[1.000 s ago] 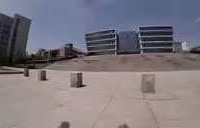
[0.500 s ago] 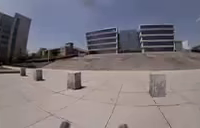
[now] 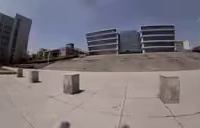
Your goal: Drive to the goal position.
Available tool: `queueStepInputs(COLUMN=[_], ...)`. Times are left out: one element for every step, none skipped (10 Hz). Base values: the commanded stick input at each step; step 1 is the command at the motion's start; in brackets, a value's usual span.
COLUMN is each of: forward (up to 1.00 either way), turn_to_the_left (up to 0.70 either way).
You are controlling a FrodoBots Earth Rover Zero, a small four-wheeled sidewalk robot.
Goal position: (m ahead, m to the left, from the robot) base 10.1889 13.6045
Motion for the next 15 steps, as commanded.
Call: queueStepInputs(forward=[0.7, 0.7, 0.7, 0.7, 0.7, 0.7, 0.7, 0.7, 0.7, 0.7, 0.7, 0.7, 0.7, 0.7, 0.7], turn_to_the_left=[0.0, 0.0, 0.0, 0.0, 0.0, 0.0, 0.0, 0.0, 0.0, 0.0, 0.0, 0.0, 0.0, 0.0, 0.0])
